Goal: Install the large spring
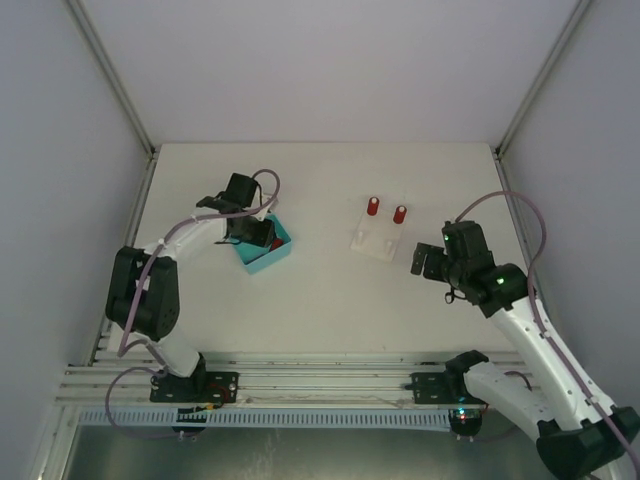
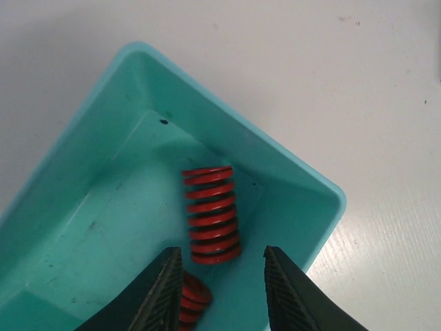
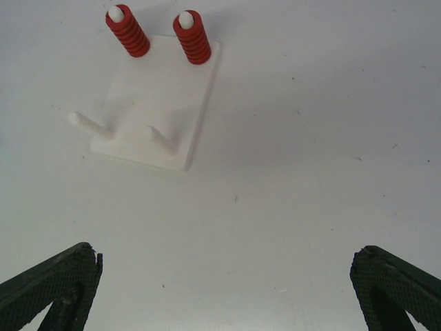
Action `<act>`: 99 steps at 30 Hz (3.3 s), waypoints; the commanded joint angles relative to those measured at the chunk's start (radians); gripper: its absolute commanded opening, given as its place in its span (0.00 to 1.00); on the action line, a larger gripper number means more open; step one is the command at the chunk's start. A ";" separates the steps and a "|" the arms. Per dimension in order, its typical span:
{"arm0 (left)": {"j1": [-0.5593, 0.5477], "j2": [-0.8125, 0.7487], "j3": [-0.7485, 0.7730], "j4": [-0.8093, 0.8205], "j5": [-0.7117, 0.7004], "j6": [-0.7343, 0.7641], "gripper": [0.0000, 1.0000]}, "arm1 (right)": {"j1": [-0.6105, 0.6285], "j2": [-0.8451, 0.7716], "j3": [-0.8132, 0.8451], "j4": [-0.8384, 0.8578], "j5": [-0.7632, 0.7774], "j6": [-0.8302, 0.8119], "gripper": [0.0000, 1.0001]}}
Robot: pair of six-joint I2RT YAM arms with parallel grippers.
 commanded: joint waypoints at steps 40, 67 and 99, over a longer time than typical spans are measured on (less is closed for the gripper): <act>0.005 0.234 0.066 0.033 -0.059 0.090 0.30 | 0.007 -0.090 0.035 -0.144 0.079 0.112 1.00; 0.003 0.137 0.133 -0.004 -0.091 0.063 0.12 | 0.007 -0.036 0.074 -0.191 0.025 0.081 0.99; -0.191 -0.187 -0.179 0.886 0.299 -0.148 0.07 | -0.012 0.735 0.948 -0.424 -0.603 0.023 0.66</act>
